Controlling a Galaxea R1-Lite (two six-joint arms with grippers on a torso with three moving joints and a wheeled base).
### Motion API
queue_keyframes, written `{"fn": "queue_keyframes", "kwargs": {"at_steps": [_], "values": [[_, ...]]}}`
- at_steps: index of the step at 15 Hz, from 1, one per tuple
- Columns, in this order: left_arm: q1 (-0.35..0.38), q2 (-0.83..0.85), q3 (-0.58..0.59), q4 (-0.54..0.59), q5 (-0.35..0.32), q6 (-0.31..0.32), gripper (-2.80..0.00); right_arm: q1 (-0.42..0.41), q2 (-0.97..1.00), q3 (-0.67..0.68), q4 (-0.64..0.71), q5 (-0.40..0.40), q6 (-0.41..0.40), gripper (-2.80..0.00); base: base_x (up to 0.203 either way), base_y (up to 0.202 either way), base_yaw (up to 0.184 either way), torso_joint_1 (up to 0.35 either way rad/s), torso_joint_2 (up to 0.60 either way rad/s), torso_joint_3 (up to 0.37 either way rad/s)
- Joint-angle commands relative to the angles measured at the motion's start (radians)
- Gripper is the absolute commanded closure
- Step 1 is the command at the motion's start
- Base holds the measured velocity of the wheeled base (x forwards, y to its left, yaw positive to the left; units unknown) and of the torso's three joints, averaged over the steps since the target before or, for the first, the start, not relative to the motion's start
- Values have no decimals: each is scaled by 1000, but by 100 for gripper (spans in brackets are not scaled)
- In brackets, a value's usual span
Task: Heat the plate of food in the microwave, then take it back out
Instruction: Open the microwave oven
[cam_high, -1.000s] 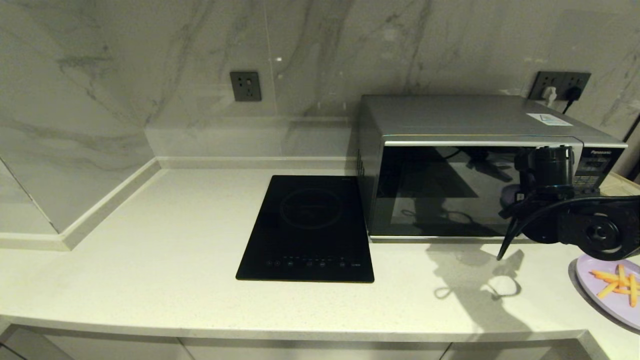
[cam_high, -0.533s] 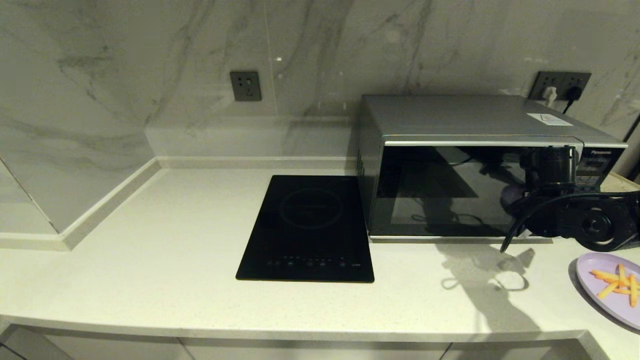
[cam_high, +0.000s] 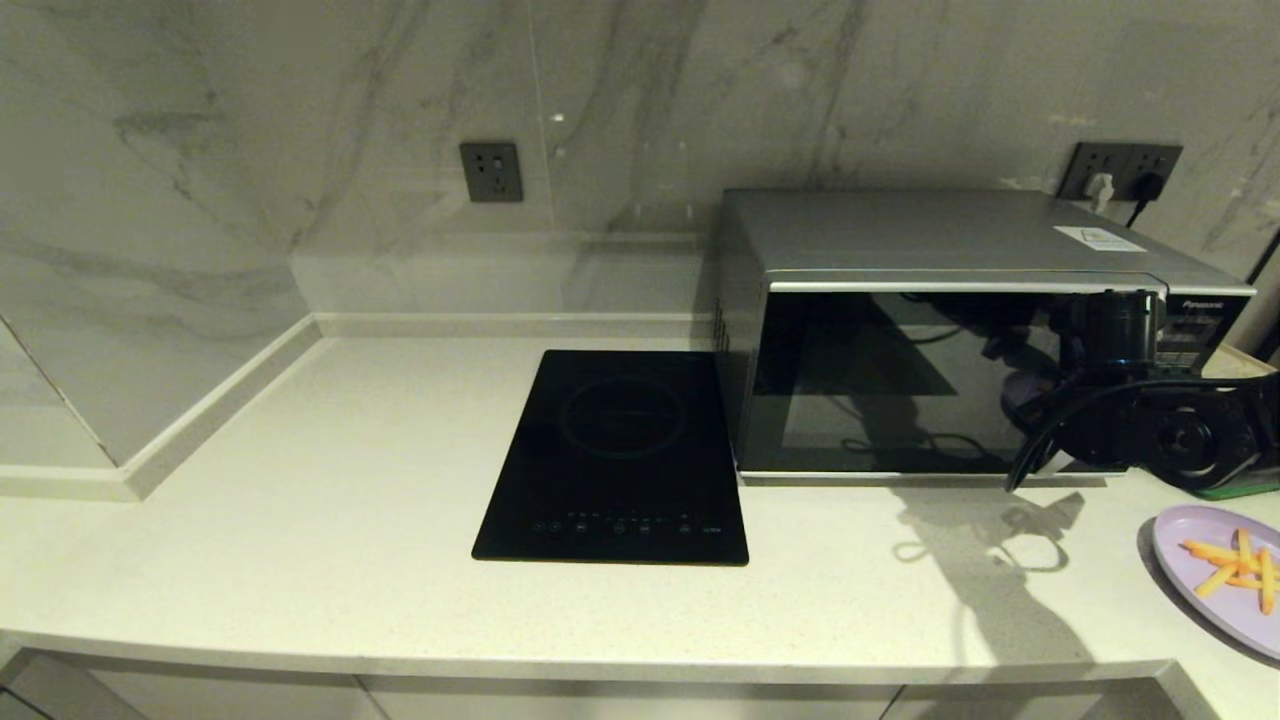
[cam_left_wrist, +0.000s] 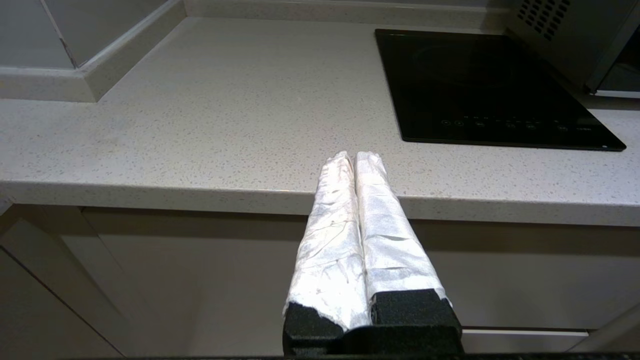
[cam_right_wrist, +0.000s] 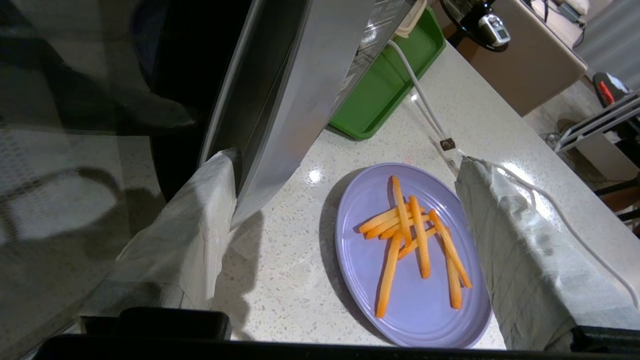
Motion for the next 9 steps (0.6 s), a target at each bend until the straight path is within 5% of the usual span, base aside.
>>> {"fn": "queue_keyframes", "kwargs": {"at_steps": [1, 9], "values": [[0, 0, 0, -1, 0, 1, 0, -5, 12, -1, -10, -8, 35, -280, 0, 0, 0, 0, 0, 0], [0, 0, 0, -1, 0, -1, 0, -17, 26, 12, -11, -16, 166, -280, 0, 0, 0, 0, 0, 0]]}}
